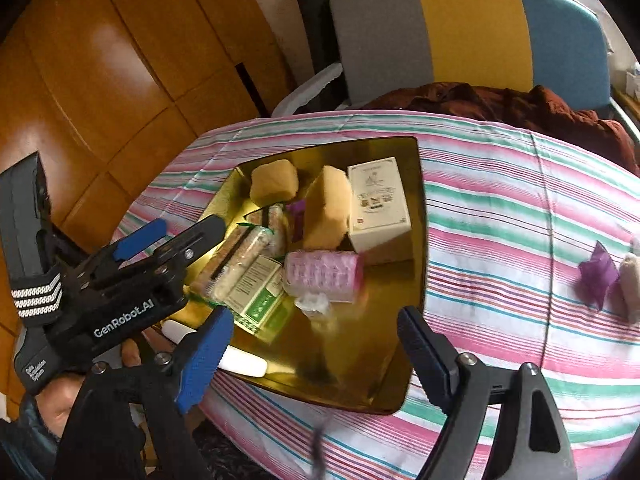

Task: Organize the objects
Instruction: 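Open the right tool over the tray while the left tool releases the foam piece, then move both tools back to the remaining items on the striped sheet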

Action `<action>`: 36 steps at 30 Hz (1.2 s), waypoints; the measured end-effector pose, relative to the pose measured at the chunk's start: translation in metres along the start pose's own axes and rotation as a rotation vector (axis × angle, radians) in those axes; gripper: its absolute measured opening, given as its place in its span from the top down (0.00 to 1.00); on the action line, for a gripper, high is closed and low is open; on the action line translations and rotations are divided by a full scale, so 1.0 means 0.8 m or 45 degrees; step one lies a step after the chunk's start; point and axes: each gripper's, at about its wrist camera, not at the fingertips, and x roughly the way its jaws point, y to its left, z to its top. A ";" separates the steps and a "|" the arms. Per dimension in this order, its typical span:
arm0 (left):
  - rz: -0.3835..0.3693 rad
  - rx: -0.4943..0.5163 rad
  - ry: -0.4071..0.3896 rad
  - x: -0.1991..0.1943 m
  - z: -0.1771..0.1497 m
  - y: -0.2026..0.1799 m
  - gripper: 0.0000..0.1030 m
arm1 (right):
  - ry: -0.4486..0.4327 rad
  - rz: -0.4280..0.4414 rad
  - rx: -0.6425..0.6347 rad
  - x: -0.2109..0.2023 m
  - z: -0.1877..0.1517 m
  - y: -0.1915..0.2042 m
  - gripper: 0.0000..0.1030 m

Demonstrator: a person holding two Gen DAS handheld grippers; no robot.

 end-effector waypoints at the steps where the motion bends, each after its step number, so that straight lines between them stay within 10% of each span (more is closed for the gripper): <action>1: 0.017 0.002 -0.005 -0.002 -0.003 0.000 0.08 | -0.008 -0.017 -0.002 -0.001 0.000 0.000 0.17; 36: -0.090 0.176 -0.020 -0.035 -0.035 -0.062 0.03 | -0.129 -0.356 0.078 -0.054 -0.010 -0.078 0.17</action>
